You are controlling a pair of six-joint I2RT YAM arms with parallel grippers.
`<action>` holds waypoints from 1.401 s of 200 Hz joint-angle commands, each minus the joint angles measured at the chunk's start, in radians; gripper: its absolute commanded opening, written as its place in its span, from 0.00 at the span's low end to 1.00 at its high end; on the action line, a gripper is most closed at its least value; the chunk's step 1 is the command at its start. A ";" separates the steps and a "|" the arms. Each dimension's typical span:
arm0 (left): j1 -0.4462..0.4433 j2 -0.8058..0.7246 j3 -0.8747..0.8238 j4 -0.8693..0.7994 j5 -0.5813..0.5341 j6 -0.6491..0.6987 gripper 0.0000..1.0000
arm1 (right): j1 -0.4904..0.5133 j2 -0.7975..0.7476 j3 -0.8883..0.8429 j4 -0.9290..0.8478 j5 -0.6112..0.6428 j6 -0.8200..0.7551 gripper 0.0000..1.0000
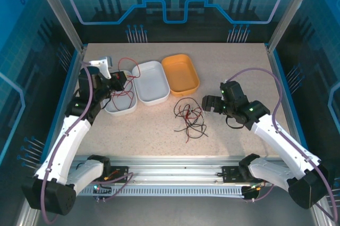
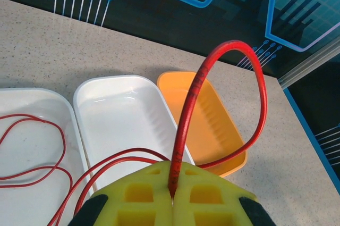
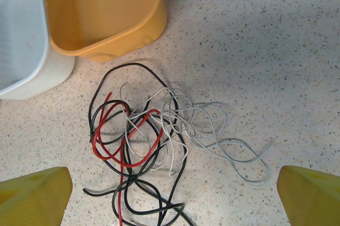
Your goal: Untangle the cables
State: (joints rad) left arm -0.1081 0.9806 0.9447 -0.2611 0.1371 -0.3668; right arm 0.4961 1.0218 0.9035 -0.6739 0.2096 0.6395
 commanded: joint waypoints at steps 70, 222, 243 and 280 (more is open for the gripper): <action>0.097 0.051 0.001 -0.058 0.070 0.009 0.00 | -0.013 0.006 0.026 -0.023 0.017 0.015 1.00; 0.191 0.300 0.025 -0.121 0.101 0.062 0.00 | -0.020 0.006 -0.004 -0.018 0.020 0.022 1.00; 0.204 0.345 0.025 -0.135 0.098 0.074 0.00 | -0.021 0.009 -0.004 -0.021 0.018 0.023 1.00; 0.224 0.409 0.025 -0.127 0.108 0.080 0.00 | -0.020 0.014 -0.003 -0.023 0.017 0.025 1.00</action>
State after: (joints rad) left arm 0.0933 1.3556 0.9451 -0.3698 0.2180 -0.3111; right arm 0.4892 1.0298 0.9031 -0.6743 0.2096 0.6479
